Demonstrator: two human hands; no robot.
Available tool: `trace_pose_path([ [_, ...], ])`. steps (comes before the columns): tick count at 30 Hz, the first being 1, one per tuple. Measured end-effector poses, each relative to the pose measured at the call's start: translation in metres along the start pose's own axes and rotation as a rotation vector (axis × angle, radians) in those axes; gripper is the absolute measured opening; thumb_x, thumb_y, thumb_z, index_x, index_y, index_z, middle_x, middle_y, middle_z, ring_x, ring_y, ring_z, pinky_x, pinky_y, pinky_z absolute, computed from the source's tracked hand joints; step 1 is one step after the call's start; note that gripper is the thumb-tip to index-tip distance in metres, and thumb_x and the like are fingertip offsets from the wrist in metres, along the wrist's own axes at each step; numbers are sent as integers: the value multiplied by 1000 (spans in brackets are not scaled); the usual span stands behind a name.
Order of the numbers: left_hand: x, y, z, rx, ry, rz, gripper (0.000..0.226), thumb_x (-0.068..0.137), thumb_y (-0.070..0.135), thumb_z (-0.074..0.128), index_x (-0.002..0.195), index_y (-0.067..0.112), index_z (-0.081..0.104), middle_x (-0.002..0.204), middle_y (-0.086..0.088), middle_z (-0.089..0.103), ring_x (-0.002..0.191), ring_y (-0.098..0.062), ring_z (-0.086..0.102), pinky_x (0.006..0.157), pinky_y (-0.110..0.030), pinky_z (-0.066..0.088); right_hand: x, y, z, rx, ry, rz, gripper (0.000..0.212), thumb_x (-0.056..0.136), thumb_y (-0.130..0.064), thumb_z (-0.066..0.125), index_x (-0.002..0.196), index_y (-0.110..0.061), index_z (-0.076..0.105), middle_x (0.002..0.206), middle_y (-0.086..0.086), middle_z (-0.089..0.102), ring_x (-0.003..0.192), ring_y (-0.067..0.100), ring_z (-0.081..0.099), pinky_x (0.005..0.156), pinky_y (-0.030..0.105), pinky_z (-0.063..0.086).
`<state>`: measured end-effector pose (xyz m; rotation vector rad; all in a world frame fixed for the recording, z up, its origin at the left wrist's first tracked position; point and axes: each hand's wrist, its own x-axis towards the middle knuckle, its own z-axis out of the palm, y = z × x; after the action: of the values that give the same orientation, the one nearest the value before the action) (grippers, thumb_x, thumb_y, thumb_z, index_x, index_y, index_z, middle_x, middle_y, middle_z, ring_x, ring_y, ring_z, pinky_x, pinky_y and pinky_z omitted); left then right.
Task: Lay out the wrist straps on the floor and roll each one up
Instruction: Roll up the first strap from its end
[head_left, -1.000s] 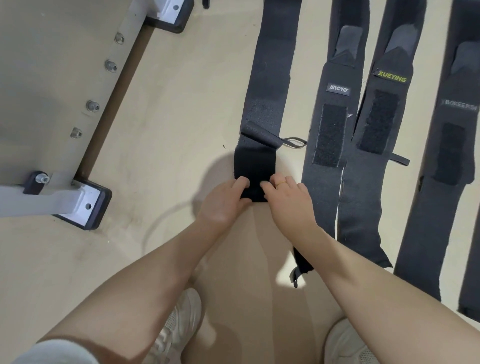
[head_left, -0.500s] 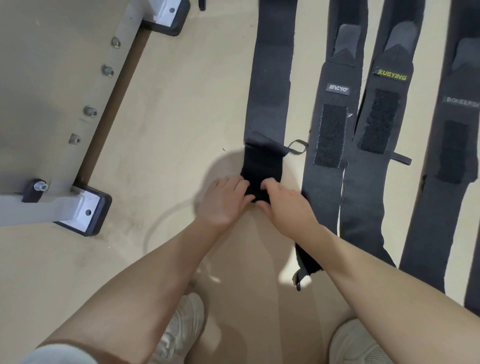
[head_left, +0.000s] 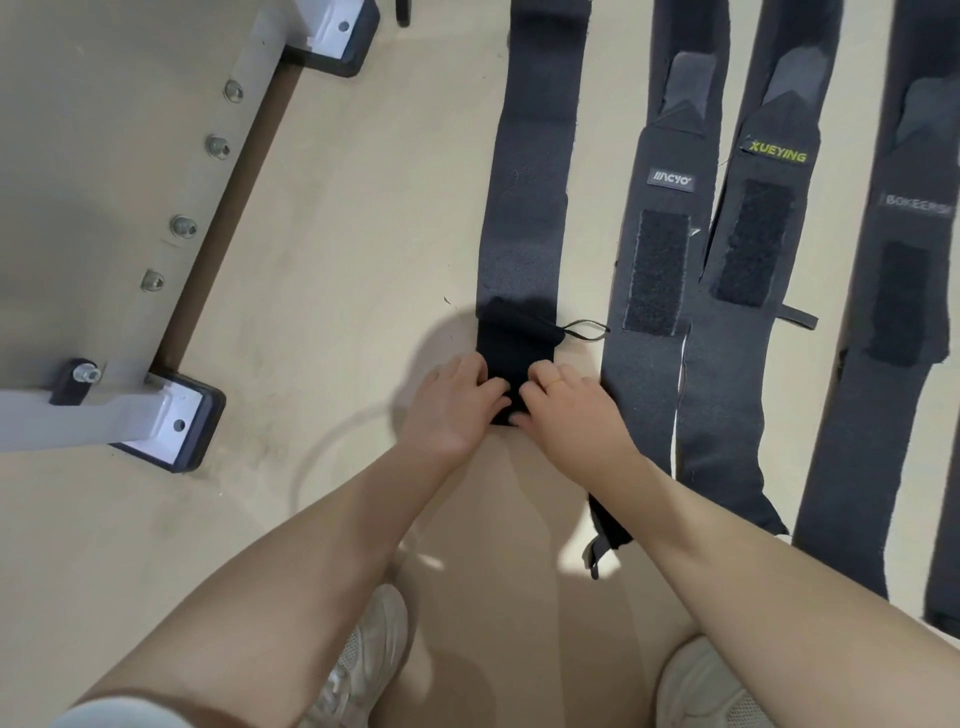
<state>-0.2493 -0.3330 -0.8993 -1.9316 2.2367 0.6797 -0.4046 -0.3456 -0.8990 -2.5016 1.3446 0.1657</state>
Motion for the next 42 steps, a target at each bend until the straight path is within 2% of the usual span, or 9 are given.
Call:
trace_pose_path([
  [6,3,6,-6,158,128,145,24,78,26,45,72,16,66,71,-1,59,62,-24,59,63,-28,35,-2,0,-11,-2,-138,58,34,84,-26,66,114,-13,59,108,6,57,90,23,57,69,31,38],
  [10,-1,-6,-5,175,52,255,27,77,31,50,86,14,69,79,-1,65,69,-23,64,62,-28,50,-4,0,-15,216,-122,113,31,100,-34,42,125,-15,45,113,2,57,102,24,53,73,31,31],
  [15,-9,-12,3,175,85,308,37,71,20,40,89,14,71,78,-1,63,68,-22,64,62,-25,50,1,-3,-14,135,66,117,34,72,-34,79,95,-13,67,97,8,61,89,29,60,76,37,48],
  [19,-19,-10,12,100,133,289,39,62,7,57,99,2,70,89,-12,67,72,-28,67,57,-27,53,13,-1,-17,280,56,274,49,96,-19,51,141,-5,38,137,12,46,120,29,48,94,38,41],
  [23,-36,-16,18,133,201,345,40,82,5,39,108,-1,68,107,-16,68,97,-29,67,81,-34,54,7,3,-6,239,-90,114,44,97,-9,44,141,-11,41,149,11,33,134,29,33,104,36,35],
  [27,-39,-16,21,188,342,391,39,91,-3,34,103,0,71,101,-14,69,93,-28,67,89,-38,48,-5,0,-3,203,-49,-59,44,73,6,57,115,-1,64,119,18,62,108,39,58,83,44,50],
  [33,-45,-10,25,230,431,357,49,96,-1,24,96,6,72,89,-8,68,80,-23,65,67,-32,47,3,-12,-7,448,-51,207,42,92,0,46,131,-15,47,120,3,53,105,21,51,85,28,40],
  [38,-49,-3,31,161,524,288,25,85,-7,31,84,11,48,78,-6,63,67,-23,56,57,-32,44,-2,-17,-12,97,-168,-122,33,86,-7,52,119,-12,57,114,6,54,102,25,50,81,31,36],
  [42,-51,0,35,99,517,273,24,83,-9,35,87,11,47,86,-10,65,70,-25,58,57,-33,50,-18,-21,0,48,-80,-91,48,54,-5,75,101,-10,72,79,6,63,58,21,58,51,23,38],
])
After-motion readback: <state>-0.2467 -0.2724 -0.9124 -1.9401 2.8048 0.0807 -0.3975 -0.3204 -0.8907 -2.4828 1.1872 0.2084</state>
